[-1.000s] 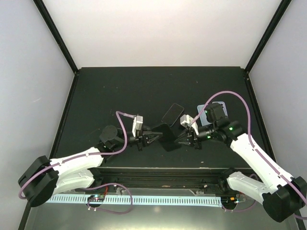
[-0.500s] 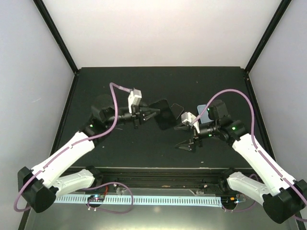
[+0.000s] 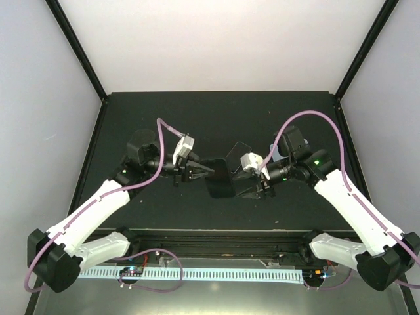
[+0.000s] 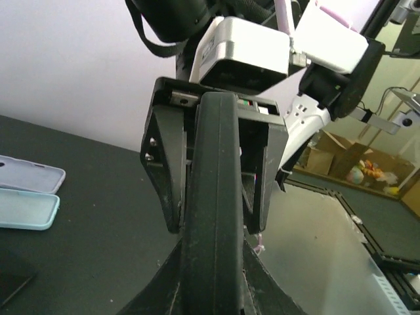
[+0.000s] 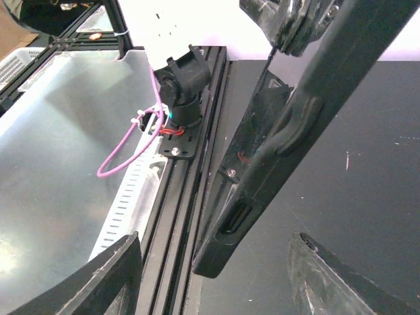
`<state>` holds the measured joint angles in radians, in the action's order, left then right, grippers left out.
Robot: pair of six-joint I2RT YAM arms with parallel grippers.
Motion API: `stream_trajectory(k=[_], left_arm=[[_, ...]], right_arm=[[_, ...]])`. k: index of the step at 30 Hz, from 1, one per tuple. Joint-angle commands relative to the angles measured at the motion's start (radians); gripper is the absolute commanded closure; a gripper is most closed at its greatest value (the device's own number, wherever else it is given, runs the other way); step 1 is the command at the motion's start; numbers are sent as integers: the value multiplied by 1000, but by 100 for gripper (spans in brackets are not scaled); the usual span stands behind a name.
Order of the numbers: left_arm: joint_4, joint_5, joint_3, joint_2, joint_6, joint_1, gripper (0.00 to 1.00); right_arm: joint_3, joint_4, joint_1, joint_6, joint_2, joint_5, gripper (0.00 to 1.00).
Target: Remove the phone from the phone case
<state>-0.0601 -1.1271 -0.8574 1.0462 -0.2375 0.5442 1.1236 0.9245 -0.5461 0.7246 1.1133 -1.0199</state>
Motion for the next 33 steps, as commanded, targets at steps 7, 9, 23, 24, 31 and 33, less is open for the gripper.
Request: stream_trajectory(k=[7, 9, 23, 24, 31, 33], left_arm=[[-81, -90, 10, -69, 15, -4, 98], [-83, -98, 11, -68, 15, -3, 99], [-101, -157, 8, -41, -14, -3, 99], [-103, -158, 9, -40, -16, -3, 98], [-122, -170, 11, -32, -36, -3, 99], [-128, -175, 11, -26, -44, -3, 98]], right_arm=[[-30, 11, -63, 39, -99, 108, 40], [-41, 12, -79, 45, -88, 134, 40], [-100, -100, -228, -11, -80, 260, 61], [-103, -108, -228, -14, -84, 259, 59], [-82, -99, -229, -23, -91, 221, 54], [-73, -93, -229, -26, -87, 210, 58]])
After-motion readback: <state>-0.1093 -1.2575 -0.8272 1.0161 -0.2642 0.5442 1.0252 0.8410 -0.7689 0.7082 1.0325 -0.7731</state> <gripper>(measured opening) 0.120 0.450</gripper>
